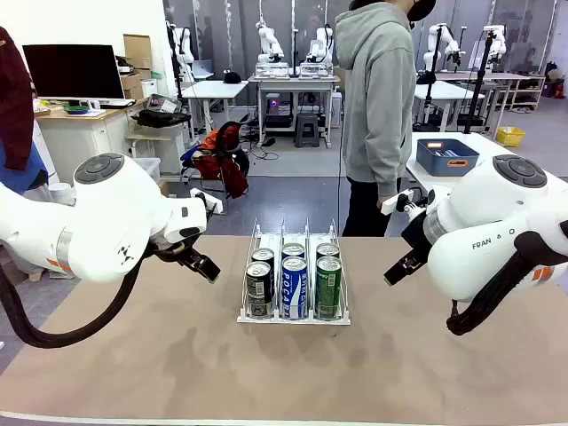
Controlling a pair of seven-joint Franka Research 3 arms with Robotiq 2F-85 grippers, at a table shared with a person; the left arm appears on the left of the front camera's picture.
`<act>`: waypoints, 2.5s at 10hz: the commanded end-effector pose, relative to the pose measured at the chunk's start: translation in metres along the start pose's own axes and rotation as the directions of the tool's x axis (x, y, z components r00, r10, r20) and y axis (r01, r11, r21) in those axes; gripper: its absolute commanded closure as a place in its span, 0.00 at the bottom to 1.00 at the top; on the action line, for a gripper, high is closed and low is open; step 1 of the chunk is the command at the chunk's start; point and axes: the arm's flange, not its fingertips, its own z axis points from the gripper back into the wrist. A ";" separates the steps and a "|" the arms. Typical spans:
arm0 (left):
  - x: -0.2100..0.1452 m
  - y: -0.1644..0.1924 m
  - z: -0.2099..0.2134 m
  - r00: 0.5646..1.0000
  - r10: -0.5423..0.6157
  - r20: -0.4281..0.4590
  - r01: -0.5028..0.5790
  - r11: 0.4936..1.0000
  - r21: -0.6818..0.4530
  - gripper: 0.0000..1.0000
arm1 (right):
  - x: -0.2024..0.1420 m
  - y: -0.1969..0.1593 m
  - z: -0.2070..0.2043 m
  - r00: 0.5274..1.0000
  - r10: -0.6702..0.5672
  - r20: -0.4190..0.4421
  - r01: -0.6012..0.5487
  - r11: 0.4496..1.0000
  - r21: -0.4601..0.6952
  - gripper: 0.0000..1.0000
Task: Fill the beverage cans into the dispenser.
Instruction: Pick up the Sprite handed by the human.
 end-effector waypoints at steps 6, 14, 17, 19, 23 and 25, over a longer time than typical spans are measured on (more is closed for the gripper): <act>0.000 0.000 0.000 1.000 0.000 0.000 0.000 1.000 0.000 0.00 | 0.000 0.000 0.000 1.000 0.000 0.000 0.000 1.000 0.000 0.00; 0.001 0.004 0.011 0.993 -0.084 -0.083 0.083 0.996 -0.023 0.00 | -0.002 0.016 0.004 1.000 0.015 -0.002 -0.015 0.999 0.030 0.00; 0.012 0.015 0.046 0.979 -0.131 -0.154 0.103 0.979 -0.179 0.00 | 0.005 -0.011 0.039 0.999 0.035 -0.025 -0.028 0.970 0.241 0.00; 0.028 0.026 0.075 0.976 -0.190 -0.109 0.153 0.947 -0.283 0.00 | 0.017 -0.031 0.073 0.997 0.080 0.014 -0.081 0.944 0.320 0.00; 0.034 0.058 0.144 0.983 -0.179 0.041 0.182 0.909 -0.375 0.00 | 0.013 -0.070 0.137 0.994 0.050 0.099 -0.088 0.898 0.430 0.00; 0.028 0.066 0.154 0.983 -0.168 0.069 0.181 0.939 -0.292 0.00 | 0.008 -0.085 0.149 0.990 0.026 0.140 -0.079 0.919 0.385 0.00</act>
